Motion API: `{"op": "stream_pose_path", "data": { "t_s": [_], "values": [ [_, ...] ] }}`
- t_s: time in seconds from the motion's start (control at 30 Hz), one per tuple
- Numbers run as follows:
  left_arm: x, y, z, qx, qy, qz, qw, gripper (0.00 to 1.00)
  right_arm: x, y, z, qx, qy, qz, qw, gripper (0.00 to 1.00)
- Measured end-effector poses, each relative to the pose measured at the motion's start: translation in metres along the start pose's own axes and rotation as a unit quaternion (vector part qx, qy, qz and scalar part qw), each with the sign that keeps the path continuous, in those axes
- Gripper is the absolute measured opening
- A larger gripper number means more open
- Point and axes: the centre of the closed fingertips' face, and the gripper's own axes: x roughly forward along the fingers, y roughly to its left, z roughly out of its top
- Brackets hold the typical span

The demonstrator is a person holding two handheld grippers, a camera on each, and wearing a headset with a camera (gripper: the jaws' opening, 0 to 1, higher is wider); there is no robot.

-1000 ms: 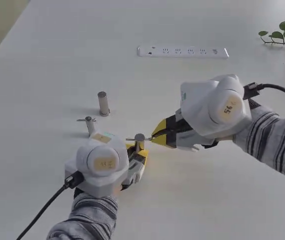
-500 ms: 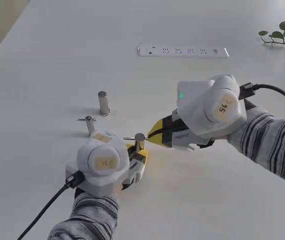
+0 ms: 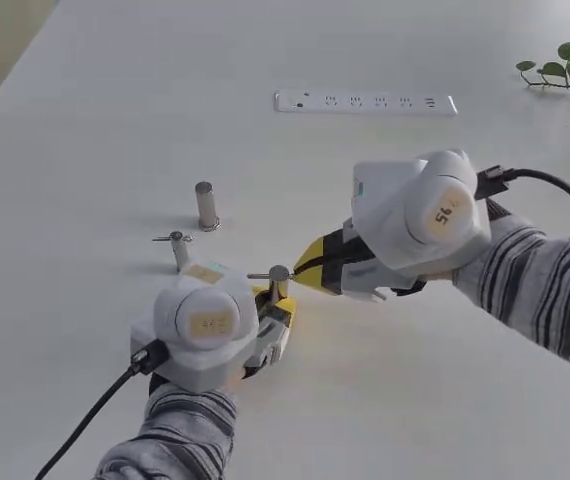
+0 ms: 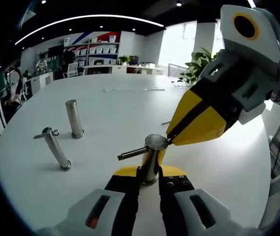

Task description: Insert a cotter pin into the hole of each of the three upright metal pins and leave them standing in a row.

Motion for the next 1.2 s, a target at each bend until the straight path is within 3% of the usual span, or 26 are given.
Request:
{"op": "stream_pose_path", "data": {
  "t_s": [0.17, 0.3, 0.6, 0.77, 1.2],
  "values": [
    [-0.002, 0.002, 0.000, 0.007, 0.005, -0.001, 1.0000, 0.19, 0.000, 0.000, -0.001, 0.008, 0.003, -0.003, 1.0000, 0.00],
    [-0.010, 0.003, -0.001, 0.031, 0.010, -0.008, 0.9994, 0.24, -0.001, 0.001, 0.002, 0.024, -0.002, 0.000, 0.9997, 0.05],
    [-0.038, 0.002, 0.007, 0.049, 0.000, -0.031, 0.9983, 0.38, 0.010, 0.004, 0.009, 0.055, -0.013, 0.013, 0.9983, 0.16],
    [-0.048, 0.000, 0.012, 0.052, -0.007, -0.042, 0.9978, 0.40, 0.017, 0.003, 0.012, 0.076, -0.020, 0.017, 0.9968, 0.16],
    [-0.068, 0.004, 0.015, 0.058, -0.006, -0.048, 0.9972, 0.54, 0.027, 0.004, 0.003, 0.090, -0.003, 0.022, 0.9957, 0.09]
  ]
}}
